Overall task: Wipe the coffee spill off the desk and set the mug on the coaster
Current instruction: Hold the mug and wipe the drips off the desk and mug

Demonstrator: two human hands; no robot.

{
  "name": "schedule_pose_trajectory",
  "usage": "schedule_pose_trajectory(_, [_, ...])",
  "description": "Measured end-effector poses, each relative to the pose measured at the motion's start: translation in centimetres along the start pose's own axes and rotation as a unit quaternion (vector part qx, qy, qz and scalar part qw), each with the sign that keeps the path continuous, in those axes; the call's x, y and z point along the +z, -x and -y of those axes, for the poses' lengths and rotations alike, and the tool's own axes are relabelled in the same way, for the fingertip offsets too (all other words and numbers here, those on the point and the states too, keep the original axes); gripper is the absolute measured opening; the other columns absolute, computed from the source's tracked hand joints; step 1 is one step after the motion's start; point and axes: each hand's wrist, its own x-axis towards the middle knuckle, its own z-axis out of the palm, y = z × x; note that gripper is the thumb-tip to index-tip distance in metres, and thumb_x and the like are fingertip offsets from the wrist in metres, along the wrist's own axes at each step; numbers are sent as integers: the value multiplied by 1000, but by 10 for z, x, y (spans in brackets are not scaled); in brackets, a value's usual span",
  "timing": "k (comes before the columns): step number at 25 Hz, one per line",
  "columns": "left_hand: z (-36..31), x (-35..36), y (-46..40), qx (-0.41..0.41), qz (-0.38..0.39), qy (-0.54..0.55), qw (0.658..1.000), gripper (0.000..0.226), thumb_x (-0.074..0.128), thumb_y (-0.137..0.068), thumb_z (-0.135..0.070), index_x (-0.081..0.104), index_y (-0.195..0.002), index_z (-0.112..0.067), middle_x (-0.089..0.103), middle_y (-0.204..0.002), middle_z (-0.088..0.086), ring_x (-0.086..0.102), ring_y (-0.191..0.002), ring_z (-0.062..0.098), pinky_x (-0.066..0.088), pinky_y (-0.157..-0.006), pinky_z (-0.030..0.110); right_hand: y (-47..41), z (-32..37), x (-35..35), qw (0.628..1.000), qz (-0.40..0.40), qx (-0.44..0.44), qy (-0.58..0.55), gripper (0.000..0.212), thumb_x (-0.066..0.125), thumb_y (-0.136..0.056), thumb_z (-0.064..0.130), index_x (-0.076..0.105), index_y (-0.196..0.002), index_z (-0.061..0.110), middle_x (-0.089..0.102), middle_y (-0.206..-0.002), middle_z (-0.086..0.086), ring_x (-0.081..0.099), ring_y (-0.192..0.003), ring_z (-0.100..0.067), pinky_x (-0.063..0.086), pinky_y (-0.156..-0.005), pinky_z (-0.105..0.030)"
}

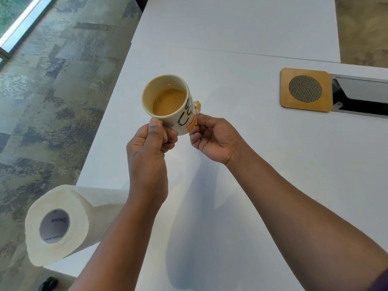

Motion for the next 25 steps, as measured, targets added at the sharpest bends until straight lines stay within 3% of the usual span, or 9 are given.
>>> schedule_pose_trajectory(5, [-2,-1,-2,-2,-10,2,1000,40,44,-108,-30,56,-71,-20,68,-75,-3,57,-82,20,50,-79,30,8,-13,-6,1000,20,-3,-9,14,56,-93,0,66,-101,3,61,-78,-11,54,-63,-13,48,-57,-20])
schedule_pose_trajectory(11, [-4,-2,3,7,-4,-4,1000,41,45,-108,-31,58,-69,-22,68,-74,-4,58,-81,18,50,-77,29,14,-28,-5,999,23,-8,-44,22,58,-94,0,62,-116,1,61,-82,-13,56,-68,-15,51,-61,-21])
schedule_pose_trajectory(20, [-5,1,7,12,13,8,1000,42,43,-109,-29,55,-69,-21,66,-75,1,56,-83,24,50,-81,33,21,-56,-1,999,27,35,-18,15,61,-90,-4,65,-104,0,66,-78,-15,60,-68,-17,56,-62,-24])
schedule_pose_trajectory(25, [-8,2,10,7,23,14,1000,46,42,-109,-28,56,-65,-22,64,-73,2,55,-81,25,48,-79,34,20,-58,7,999,16,46,-19,19,61,-89,-4,63,-108,-2,61,-85,-16,58,-68,-16,54,-64,-23])
